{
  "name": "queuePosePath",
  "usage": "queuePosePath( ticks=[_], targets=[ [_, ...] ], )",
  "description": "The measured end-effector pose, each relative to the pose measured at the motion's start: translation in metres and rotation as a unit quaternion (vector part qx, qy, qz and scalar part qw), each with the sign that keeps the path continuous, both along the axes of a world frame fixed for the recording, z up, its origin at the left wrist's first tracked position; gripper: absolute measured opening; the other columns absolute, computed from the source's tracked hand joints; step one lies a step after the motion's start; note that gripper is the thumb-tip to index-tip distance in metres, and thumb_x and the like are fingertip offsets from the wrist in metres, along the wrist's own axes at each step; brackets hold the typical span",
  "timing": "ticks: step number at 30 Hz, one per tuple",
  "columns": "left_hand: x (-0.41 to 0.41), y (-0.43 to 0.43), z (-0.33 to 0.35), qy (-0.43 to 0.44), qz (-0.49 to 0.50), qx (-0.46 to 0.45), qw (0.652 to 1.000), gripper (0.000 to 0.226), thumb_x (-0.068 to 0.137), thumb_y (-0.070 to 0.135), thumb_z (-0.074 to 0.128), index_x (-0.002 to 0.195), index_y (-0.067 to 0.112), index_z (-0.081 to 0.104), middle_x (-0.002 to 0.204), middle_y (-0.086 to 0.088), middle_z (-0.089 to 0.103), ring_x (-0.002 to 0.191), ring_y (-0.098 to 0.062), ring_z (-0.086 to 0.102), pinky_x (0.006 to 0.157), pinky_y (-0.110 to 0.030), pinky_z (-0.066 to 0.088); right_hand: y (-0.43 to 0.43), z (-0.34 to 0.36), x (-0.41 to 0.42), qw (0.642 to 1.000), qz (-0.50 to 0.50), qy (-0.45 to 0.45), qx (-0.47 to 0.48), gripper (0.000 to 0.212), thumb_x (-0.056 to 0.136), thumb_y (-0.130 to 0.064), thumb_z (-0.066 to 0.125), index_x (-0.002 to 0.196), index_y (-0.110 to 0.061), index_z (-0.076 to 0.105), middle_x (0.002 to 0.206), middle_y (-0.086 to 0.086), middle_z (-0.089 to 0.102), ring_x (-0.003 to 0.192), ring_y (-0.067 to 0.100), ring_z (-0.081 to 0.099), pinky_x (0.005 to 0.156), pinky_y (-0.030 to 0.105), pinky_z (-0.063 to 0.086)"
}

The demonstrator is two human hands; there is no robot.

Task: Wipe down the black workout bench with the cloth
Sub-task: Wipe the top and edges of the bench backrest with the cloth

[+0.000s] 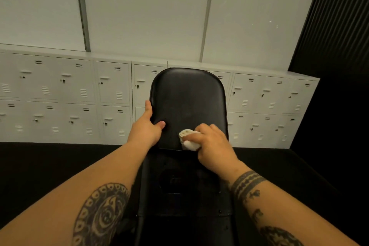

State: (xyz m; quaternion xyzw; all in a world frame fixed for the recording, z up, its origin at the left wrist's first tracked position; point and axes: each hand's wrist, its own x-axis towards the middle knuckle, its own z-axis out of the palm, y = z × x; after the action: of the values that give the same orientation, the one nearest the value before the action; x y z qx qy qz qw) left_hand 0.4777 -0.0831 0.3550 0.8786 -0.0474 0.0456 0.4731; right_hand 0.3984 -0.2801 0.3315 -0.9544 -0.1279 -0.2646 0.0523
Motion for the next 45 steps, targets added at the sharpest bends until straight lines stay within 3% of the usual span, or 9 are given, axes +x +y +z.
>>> queuePosePath(
  ticks=[5, 8, 13, 20, 23, 26, 31, 37, 45],
  targets=[
    [0.0, 0.001, -0.001, -0.008, -0.006, 0.007, 1.0, 0.084, 0.103, 0.031, 0.056, 0.161, 0.041, -0.004, 0.159, -0.005, 0.041, 0.137, -0.035, 0.048, 0.109, -0.046, 0.042, -0.033, 0.014, 0.015, 0.98, -0.154, -0.038, 0.12, 0.045, 0.085, -0.006, 0.06, 0.124, -0.028, 0.067, 0.11, -0.001, 0.054, 0.101, 0.027, 0.048, 0.087, 0.033, 0.042],
    [0.0, 0.001, -0.001, -0.007, -0.004, 0.009, 1.0, 0.084, 0.103, 0.032, 0.057, 0.161, 0.042, -0.003, 0.159, -0.006, 0.041, 0.137, -0.035, 0.047, 0.109, -0.046, 0.042, 0.0, 0.015, 0.021, 0.984, -0.123, -0.037, 0.126, 0.047, 0.087, -0.007, 0.057, 0.127, -0.029, 0.064, 0.112, 0.0, 0.053, 0.098, 0.026, 0.046, 0.089, 0.037, 0.045],
    [-0.003, 0.002, 0.001, 0.0, -0.01, -0.008, 1.0, 0.084, 0.102, 0.033, 0.057, 0.16, 0.044, -0.003, 0.159, -0.005, 0.041, 0.138, -0.034, 0.046, 0.11, -0.045, 0.041, -0.005, 0.002, -0.01, 1.0, 0.003, 0.021, 0.012, 0.032, 0.092, -0.024, 0.059, 0.121, -0.035, 0.067, 0.111, -0.003, 0.056, 0.094, 0.022, 0.045, 0.086, 0.036, 0.043],
    [-0.004, 0.003, 0.002, -0.001, -0.023, -0.009, 1.0, 0.085, 0.102, 0.035, 0.057, 0.159, 0.046, -0.005, 0.157, -0.004, 0.044, 0.134, -0.032, 0.051, 0.107, -0.045, 0.044, -0.009, 0.022, 0.043, 0.972, -0.148, -0.085, 0.16, 0.044, 0.087, -0.005, 0.057, 0.124, -0.027, 0.067, 0.11, 0.002, 0.054, 0.097, 0.03, 0.049, 0.082, 0.031, 0.04],
    [-0.001, 0.016, 0.005, 0.037, -0.059, -0.111, 0.991, 0.08, 0.101, 0.033, 0.061, 0.159, 0.048, 0.008, 0.155, 0.001, 0.045, 0.131, -0.03, 0.053, 0.107, -0.049, 0.045, 0.032, 0.037, 0.068, 0.976, -0.135, -0.086, 0.149, 0.046, 0.089, -0.008, 0.053, 0.129, -0.03, 0.062, 0.114, 0.003, 0.052, 0.094, 0.03, 0.046, 0.083, 0.037, 0.045],
    [0.005, 0.039, 0.008, 0.111, -0.091, -0.238, 0.961, 0.054, 0.105, 0.032, 0.054, 0.151, 0.052, 0.035, 0.135, 0.011, 0.055, 0.114, -0.024, 0.06, 0.107, -0.063, 0.042, 0.061, 0.034, 0.07, 0.992, -0.047, -0.081, 0.085, 0.048, 0.087, -0.007, 0.055, 0.128, -0.031, 0.062, 0.106, 0.001, 0.053, 0.086, 0.026, 0.042, 0.076, 0.04, 0.046],
    [0.012, 0.049, 0.0, 0.101, -0.104, -0.258, 0.955, 0.054, 0.103, 0.009, 0.055, 0.146, 0.041, 0.049, 0.14, 0.01, 0.061, 0.117, -0.022, 0.065, 0.098, -0.055, 0.054, 0.036, 0.006, 0.041, 0.998, 0.034, -0.045, 0.006, 0.038, 0.086, -0.019, 0.062, 0.119, -0.037, 0.067, 0.101, -0.005, 0.054, 0.084, 0.023, 0.045, 0.074, 0.036, 0.046],
    [0.013, 0.042, -0.022, 0.079, -0.074, -0.294, 0.95, 0.058, 0.1, 0.003, 0.058, 0.146, 0.037, 0.051, 0.146, 0.006, 0.057, 0.132, -0.022, 0.055, 0.104, -0.058, 0.049, 0.056, 0.035, 0.074, 0.962, -0.132, -0.085, 0.222, 0.045, 0.085, -0.007, 0.053, 0.124, -0.027, 0.066, 0.111, 0.005, 0.053, 0.095, 0.033, 0.05, 0.081, 0.039, 0.046],
    [0.003, 0.041, -0.02, 0.073, -0.013, -0.296, 0.952, 0.039, 0.1, 0.007, 0.055, 0.13, 0.031, 0.064, 0.124, 0.006, 0.066, 0.117, -0.019, 0.061, 0.102, -0.047, 0.052, 0.087, 0.005, 0.041, 0.997, -0.007, -0.004, 0.074, 0.045, 0.085, -0.015, 0.06, 0.126, -0.034, 0.064, 0.103, -0.001, 0.052, 0.091, 0.026, 0.046, 0.082, 0.042, 0.048]
  ],
)
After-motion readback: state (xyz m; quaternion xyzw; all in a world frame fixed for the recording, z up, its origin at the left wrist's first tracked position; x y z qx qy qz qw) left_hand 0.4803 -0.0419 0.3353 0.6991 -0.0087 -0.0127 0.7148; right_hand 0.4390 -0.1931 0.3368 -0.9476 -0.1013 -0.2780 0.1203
